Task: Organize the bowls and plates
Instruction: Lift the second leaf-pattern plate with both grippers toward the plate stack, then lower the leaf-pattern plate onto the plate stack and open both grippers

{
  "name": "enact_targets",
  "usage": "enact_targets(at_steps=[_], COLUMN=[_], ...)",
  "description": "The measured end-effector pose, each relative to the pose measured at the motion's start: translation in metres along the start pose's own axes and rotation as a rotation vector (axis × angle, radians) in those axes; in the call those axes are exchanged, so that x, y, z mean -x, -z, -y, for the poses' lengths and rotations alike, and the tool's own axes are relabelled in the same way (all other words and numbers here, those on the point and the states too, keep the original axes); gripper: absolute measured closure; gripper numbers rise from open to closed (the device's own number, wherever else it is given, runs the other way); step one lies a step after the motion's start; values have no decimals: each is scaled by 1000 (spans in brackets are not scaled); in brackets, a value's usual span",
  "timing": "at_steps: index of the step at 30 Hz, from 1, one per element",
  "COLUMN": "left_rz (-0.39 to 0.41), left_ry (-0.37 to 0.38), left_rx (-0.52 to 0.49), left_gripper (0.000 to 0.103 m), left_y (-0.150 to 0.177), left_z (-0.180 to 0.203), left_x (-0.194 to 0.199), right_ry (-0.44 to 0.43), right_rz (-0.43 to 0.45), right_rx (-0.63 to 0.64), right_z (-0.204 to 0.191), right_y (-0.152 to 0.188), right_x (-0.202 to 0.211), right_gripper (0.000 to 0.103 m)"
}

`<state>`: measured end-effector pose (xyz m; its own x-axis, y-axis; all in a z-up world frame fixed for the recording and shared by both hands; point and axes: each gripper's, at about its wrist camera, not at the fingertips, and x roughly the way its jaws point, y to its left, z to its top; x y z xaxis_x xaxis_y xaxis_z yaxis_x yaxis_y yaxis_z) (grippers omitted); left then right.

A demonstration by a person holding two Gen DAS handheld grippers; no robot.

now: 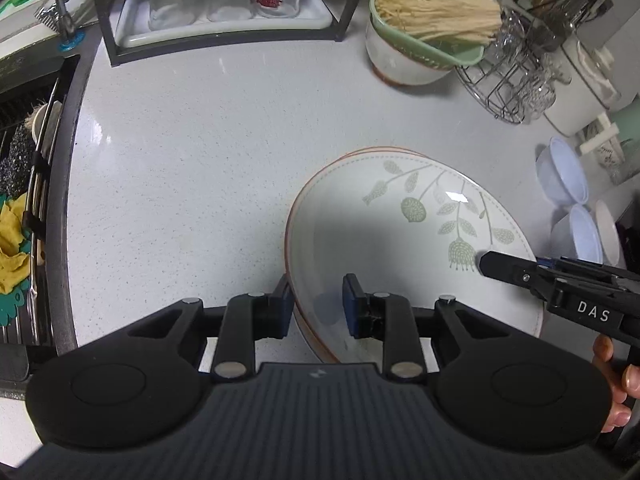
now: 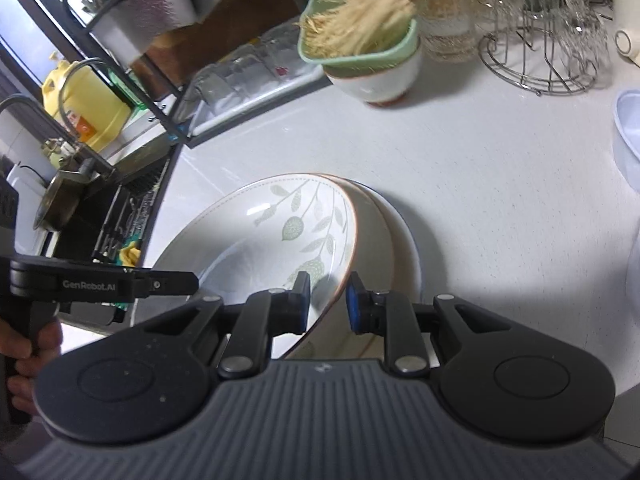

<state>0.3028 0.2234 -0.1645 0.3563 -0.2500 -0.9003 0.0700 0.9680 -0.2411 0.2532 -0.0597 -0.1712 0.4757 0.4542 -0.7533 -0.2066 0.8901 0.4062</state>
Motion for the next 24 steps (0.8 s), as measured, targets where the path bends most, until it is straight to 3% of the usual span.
enact_targets(at_steps=[5, 16, 24], left_rz=[-24, -40, 3], left_ry=[-36, -155, -181], left_rx=[9, -69, -26], left_gripper=[73, 73, 63], left_y=[-5, -7, -12], left_z=[3, 21, 27], left_x=[-8, -19, -10], right_ry=[4, 38, 61], right_rz=[2, 36, 79], right_rx=[-11, 6, -28], right_z=[6, 7, 9], right_y=[7, 10, 3], right_x=[-7, -18, -19], right_gripper=[81, 82, 80])
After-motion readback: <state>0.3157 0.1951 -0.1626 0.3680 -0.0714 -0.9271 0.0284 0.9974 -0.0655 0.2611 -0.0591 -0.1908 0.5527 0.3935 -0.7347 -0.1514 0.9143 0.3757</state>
